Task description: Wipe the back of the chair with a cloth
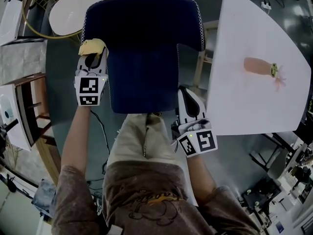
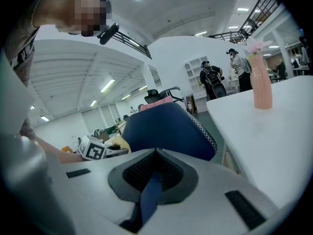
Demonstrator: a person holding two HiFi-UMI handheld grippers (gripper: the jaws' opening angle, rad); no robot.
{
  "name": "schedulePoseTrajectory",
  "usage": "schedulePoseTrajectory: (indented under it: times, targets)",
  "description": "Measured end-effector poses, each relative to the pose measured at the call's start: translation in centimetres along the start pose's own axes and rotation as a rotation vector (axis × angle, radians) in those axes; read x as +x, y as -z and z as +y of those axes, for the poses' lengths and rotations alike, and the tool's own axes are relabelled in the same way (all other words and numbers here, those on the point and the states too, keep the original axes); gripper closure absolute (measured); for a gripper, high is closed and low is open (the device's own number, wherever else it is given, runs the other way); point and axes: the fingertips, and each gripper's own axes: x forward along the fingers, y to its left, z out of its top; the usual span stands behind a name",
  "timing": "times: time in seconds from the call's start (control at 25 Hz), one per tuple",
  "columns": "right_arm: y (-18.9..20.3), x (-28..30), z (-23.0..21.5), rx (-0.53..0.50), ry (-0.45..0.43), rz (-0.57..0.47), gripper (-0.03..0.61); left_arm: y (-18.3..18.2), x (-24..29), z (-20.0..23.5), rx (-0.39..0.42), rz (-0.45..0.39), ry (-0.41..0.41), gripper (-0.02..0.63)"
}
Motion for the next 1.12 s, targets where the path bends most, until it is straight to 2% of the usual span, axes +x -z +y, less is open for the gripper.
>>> schedulePoseTrajectory:
  times: [0.12, 0.44, 0.84, 1.12]
  targets:
    - [0.2, -0.1, -0.5, 0.001, 0.007, 0.005, 0.553, -0.4, 1.1, -0.5, 0.0, -0.001, 0.016, 0.561]
    - [0.6, 0.0, -1.1, 0.005, 0.012, 0.007, 0.552, -1.9, 3.9, -3.2, 0.058, -0.009, 0.123, 0.561]
    - [1.3, 0.1, -1.8, 0.015, 0.02, 0.011, 0.552, -5.0, 8.0, -10.2, 0.102, -0.014, 0.283, 0.561]
    - [1.4, -0.3, -2.4, 0.026, 0.037, 0.004, 0.552, -7.5, 10.2, -16.3, 0.155, -0.052, 0.421, 0.561]
